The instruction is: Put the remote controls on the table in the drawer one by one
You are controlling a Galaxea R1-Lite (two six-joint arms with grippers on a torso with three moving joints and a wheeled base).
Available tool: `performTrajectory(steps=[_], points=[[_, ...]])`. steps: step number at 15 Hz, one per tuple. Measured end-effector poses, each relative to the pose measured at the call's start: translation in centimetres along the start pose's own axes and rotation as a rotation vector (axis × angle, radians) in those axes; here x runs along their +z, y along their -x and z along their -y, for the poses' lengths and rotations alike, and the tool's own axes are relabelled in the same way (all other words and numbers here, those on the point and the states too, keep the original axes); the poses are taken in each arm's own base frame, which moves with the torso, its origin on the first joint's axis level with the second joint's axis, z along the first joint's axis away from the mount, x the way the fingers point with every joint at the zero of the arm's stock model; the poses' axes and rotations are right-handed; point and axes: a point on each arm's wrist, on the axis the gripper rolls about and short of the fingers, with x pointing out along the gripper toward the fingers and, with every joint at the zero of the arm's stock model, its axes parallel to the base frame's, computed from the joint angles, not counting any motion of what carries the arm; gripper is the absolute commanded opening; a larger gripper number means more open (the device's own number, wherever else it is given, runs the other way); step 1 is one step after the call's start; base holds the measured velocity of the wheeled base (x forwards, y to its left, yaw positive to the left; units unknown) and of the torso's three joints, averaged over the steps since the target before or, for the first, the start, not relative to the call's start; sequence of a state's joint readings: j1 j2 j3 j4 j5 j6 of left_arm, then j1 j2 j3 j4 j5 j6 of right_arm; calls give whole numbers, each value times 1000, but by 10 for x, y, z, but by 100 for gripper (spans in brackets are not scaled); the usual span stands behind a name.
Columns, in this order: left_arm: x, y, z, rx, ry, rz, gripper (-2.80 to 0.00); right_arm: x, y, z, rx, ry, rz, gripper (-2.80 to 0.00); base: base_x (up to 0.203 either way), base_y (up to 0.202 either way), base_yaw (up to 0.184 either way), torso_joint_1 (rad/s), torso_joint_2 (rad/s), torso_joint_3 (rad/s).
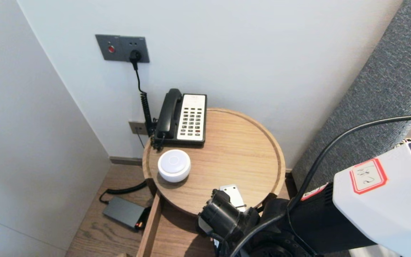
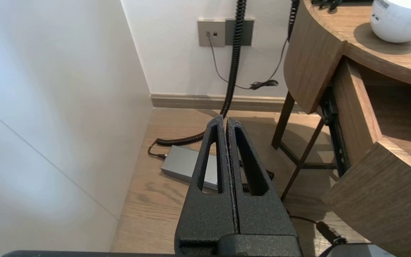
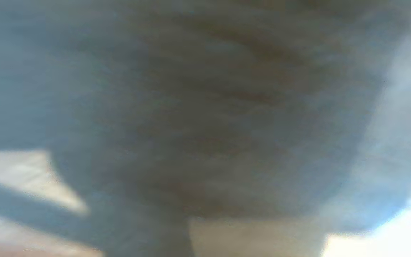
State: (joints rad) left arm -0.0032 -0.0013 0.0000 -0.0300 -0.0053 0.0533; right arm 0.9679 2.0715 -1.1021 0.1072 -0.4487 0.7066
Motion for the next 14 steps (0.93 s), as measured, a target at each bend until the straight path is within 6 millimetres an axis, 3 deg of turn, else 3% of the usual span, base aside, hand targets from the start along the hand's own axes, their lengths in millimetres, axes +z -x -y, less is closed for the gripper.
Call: performTrajectory(steps=[8, 9, 14], points=[[0, 0, 0, 0, 0, 0, -280, -1, -5, 2, -13, 0, -9, -280, 0, 0, 0, 0, 0, 0], [0, 0, 0, 0, 0, 0, -280, -1, -4, 2, -12, 2, -7, 0, 0, 0, 0, 0, 0, 0], [0, 0, 0, 0, 0, 0, -280, 0, 1, 1, -7, 2, 9, 0, 0, 0, 0, 0, 0, 0]])
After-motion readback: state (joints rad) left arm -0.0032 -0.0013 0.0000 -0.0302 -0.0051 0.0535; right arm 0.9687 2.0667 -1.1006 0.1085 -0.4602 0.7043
